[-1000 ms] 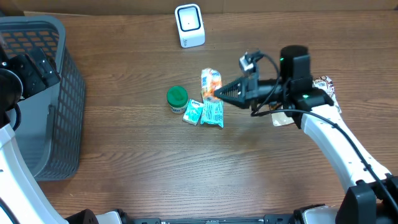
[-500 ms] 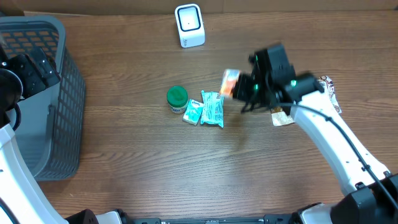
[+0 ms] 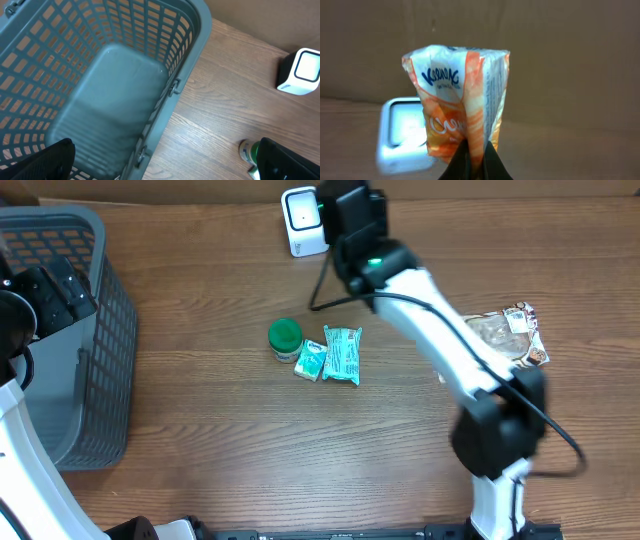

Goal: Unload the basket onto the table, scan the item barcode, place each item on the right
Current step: 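Lift the orange Kleenex pack and hold it before the scanner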

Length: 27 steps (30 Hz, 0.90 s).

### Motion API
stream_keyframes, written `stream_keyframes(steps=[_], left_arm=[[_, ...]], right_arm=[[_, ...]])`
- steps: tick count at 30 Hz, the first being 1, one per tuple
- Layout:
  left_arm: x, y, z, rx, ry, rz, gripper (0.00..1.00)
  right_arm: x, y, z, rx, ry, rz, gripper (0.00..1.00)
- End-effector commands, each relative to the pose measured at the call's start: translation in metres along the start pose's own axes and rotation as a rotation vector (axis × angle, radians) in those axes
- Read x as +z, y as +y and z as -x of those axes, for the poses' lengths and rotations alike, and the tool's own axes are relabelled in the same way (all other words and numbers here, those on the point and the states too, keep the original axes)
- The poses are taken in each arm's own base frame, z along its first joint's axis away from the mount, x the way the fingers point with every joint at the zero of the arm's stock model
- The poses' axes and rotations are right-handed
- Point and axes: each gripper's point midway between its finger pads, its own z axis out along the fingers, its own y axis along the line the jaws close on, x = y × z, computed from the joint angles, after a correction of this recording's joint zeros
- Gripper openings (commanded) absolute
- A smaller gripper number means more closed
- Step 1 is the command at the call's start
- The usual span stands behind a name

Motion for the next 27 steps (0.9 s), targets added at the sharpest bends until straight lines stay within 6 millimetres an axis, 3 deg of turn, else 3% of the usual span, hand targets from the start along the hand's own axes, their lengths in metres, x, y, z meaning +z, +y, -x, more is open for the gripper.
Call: stream_keyframes(steps=[1, 7, 13, 17, 22, 27], left_arm=[[0.0, 0.002, 0.003, 0.012, -0.007, 0.008, 0.99], [0.0, 0.002, 0.003, 0.012, -0.007, 0.008, 1.0], [0.0, 0.002, 0.003, 0.012, -0.007, 0.008, 0.99], [0.0, 0.002, 0.003, 0.012, -0.007, 0.008, 0.99], [0.0, 0.002, 0.003, 0.012, -0.007, 0.008, 1.0], [0.0, 0.002, 0.003, 0.012, -0.007, 0.008, 1.0]], right_arm=[[0.028, 0.007, -0.017, -0.376, -0.014, -0.139, 0.04], [0.065, 0.044, -0.044, -0.573, -0.077, -0.144, 0.04], [0.085, 0.059, -0.074, -0.711, -0.059, -0.14, 0.04], [0.086, 0.076, -0.083, -0.824, -0.065, -0.088, 0.04], [0.077, 0.103, -0.077, -0.87, -0.132, -0.015, 0.04], [0.075, 0.109, -0.073, -0.865, -0.154, 0.002, 0.04]])
